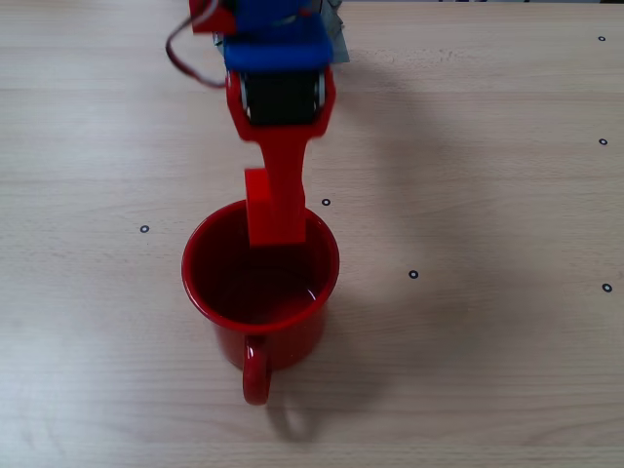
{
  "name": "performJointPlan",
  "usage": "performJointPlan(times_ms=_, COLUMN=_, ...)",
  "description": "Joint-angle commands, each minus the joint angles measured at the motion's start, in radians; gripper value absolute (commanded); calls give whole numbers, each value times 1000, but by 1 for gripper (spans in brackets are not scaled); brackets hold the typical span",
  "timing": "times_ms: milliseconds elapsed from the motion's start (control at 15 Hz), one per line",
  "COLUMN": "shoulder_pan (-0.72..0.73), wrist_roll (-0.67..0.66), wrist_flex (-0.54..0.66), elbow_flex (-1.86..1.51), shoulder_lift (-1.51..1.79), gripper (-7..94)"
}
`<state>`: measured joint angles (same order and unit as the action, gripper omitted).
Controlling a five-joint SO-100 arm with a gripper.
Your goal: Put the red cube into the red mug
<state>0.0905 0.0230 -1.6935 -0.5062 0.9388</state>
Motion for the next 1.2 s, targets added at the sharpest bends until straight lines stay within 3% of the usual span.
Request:
performJointPlan(times_ms=0, shoulder_pan=6, wrist_roll=-3, wrist_flex=-8, elbow_flex=130, shoulder_lift=8, gripper=0)
performJointPlan(times_ms=1067, shoulder_pan=-44, wrist_roll=-69, wrist_flex=-6, elbow_flex=155, shoulder_lift=-100, gripper=0)
performJointPlan(times_ms=1133, shoulder_pan=-44, wrist_roll=-80, wrist_flex=-5, elbow_flex=146, shoulder_lift=-100, gripper=4)
